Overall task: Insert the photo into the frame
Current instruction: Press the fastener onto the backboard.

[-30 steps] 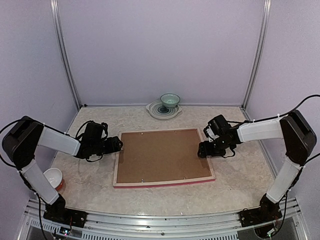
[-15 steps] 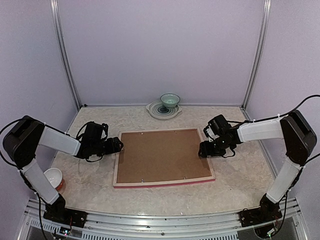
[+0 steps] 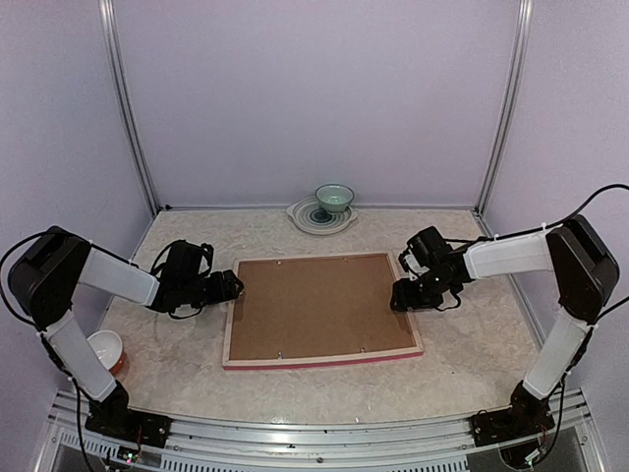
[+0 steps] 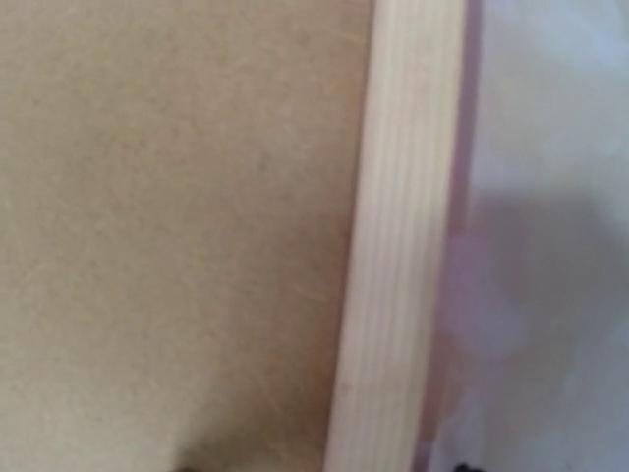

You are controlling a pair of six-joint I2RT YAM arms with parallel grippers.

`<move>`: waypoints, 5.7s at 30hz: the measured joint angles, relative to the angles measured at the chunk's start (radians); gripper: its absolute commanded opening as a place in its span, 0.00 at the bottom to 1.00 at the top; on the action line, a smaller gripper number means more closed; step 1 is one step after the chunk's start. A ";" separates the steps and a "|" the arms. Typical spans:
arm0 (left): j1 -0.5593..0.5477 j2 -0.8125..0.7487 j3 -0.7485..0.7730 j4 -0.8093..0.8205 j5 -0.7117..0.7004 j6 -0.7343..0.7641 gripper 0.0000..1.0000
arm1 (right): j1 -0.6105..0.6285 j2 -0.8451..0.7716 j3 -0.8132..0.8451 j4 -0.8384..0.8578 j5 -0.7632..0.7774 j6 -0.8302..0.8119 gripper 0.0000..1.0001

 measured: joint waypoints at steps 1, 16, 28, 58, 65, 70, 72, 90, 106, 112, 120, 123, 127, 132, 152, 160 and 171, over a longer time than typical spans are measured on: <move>0.001 0.000 0.000 0.001 0.002 -0.001 0.85 | 0.000 0.002 0.002 0.000 0.000 0.000 0.57; 0.005 0.006 0.000 0.011 0.009 -0.006 0.85 | 0.008 0.011 0.016 0.001 0.012 0.000 0.48; 0.010 0.012 0.001 0.022 0.018 -0.006 0.85 | 0.009 0.011 0.016 -0.010 -0.021 -0.017 0.55; 0.016 0.015 0.004 0.024 0.029 -0.006 0.85 | 0.009 0.011 0.020 -0.018 0.016 0.006 0.31; 0.016 0.015 0.005 0.024 0.030 -0.006 0.85 | 0.009 0.011 0.027 -0.030 0.023 0.011 0.26; 0.016 0.015 0.005 0.024 0.030 -0.006 0.85 | 0.009 0.011 0.032 -0.040 0.033 0.011 0.18; 0.016 0.015 0.005 0.024 0.030 -0.006 0.85 | 0.009 0.011 0.034 -0.042 0.037 0.011 0.18; 0.018 0.015 0.005 0.024 0.035 -0.009 0.85 | 0.011 0.011 0.043 -0.068 0.034 0.007 0.39; 0.018 0.015 0.005 0.024 0.035 -0.010 0.85 | 0.011 0.009 0.053 -0.096 0.046 0.004 0.50; 0.018 0.015 0.005 0.024 0.035 -0.010 0.85 | 0.011 -0.018 0.053 -0.098 0.040 -0.016 0.50; 0.018 0.015 0.005 0.025 0.036 -0.010 0.85 | 0.011 -0.019 0.053 -0.108 0.000 -0.057 0.47; 0.020 0.015 0.005 0.025 0.039 -0.010 0.85 | 0.011 -0.019 0.050 -0.113 -0.004 -0.069 0.46; 0.022 0.015 0.005 0.025 0.043 -0.010 0.85 | 0.012 -0.019 0.049 -0.124 -0.003 -0.079 0.45; 0.022 0.015 0.005 0.025 0.045 -0.010 0.85 | 0.014 -0.019 0.049 -0.140 0.004 -0.088 0.45; 0.022 0.015 0.005 0.026 0.050 -0.013 0.85 | 0.056 -0.002 0.053 -0.150 0.086 -0.097 0.29; 0.022 0.016 0.005 0.027 0.051 -0.013 0.85 | 0.056 -0.003 0.054 -0.148 0.131 -0.093 0.25; 0.022 0.016 0.005 0.027 0.053 -0.014 0.85 | 0.057 -0.006 0.054 -0.150 0.108 -0.103 0.35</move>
